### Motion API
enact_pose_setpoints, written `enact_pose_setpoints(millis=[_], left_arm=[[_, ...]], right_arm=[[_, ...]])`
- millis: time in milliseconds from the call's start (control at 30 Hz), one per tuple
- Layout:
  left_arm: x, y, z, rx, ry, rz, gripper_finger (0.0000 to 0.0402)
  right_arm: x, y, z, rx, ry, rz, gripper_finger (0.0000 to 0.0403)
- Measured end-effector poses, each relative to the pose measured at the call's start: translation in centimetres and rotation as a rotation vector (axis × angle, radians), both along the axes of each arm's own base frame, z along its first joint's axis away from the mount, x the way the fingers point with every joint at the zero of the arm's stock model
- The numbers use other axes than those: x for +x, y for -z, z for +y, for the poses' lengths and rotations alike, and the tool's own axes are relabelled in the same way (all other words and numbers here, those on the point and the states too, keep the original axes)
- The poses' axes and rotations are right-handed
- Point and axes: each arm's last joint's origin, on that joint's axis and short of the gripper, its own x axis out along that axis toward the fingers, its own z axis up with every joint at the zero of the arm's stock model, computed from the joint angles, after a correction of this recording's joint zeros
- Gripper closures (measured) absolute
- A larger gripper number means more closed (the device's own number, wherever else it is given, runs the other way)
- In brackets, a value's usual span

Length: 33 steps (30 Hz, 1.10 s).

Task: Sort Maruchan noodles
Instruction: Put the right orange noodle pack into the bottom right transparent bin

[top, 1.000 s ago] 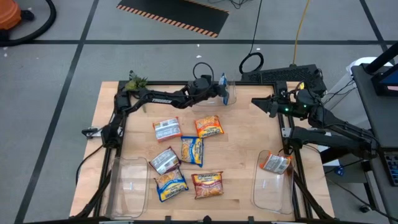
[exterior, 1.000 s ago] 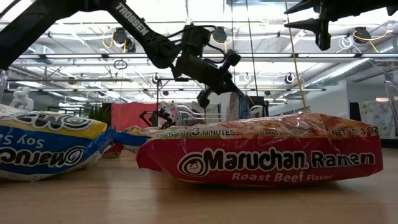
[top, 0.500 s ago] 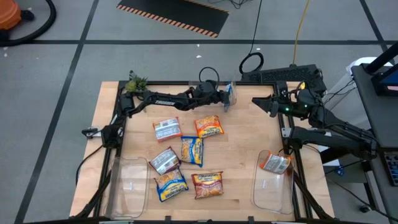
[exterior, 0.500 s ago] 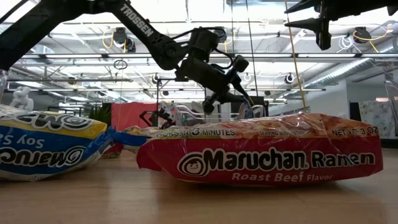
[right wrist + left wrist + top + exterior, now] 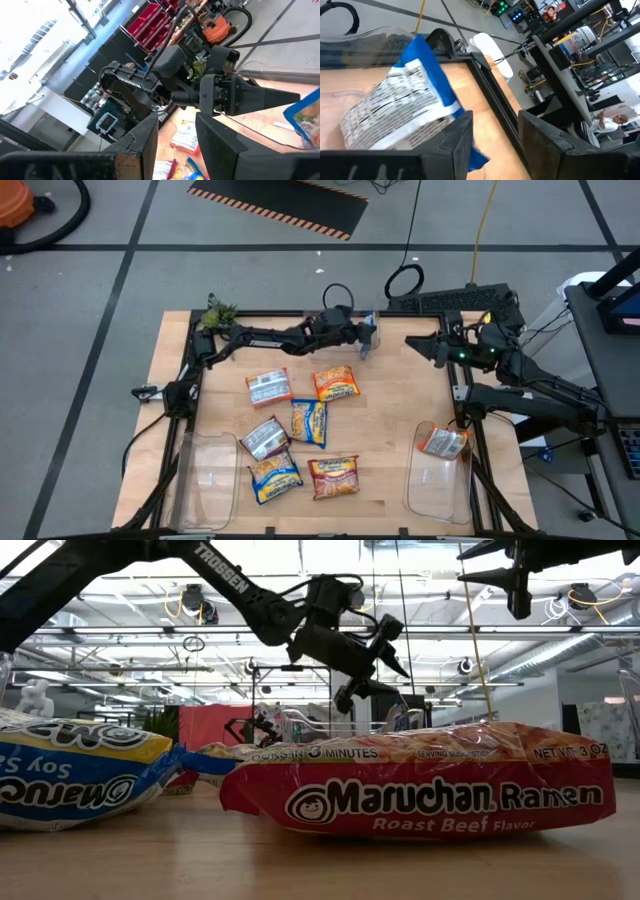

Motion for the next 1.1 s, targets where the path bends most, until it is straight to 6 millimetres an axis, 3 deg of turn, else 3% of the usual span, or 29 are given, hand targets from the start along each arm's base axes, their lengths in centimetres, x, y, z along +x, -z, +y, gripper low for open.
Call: enact_pose_setpoints(millis=[167,333,633,833,1000,1100], left_arm=[[0.3,-1.5,0.1,0.019,0.024,0.072,0.0240],[-0.1,-4.5,0.0,0.036,0.098,0.146,0.0240],[-5.0,-10.3,-1.8,-0.056,0.236,0.338,0.0240],[-8.9,-13.5,-4.9,-0.019,0.360,0.498,0.0240],[-11.4,-14.2,-7.4,0.053,0.442,0.608,0.0241],[-12.6,-13.6,-8.8,0.056,0.512,0.525,0.0241]], right_arm=[[0.0,-0.7,0.0,0.017,-0.001,-0.077,0.0275],[0.0,-1.4,0.1,-0.005,-0.026,-0.145,0.0275],[0.1,-1.1,0.2,0.029,-0.045,-0.128,0.0275],[0.5,-1.1,0.8,0.122,-0.131,-0.141,0.0275],[1.4,-0.8,1.6,0.221,-0.129,-0.143,0.0275],[2.5,-0.4,2.0,0.270,-0.053,-0.115,0.0275]])
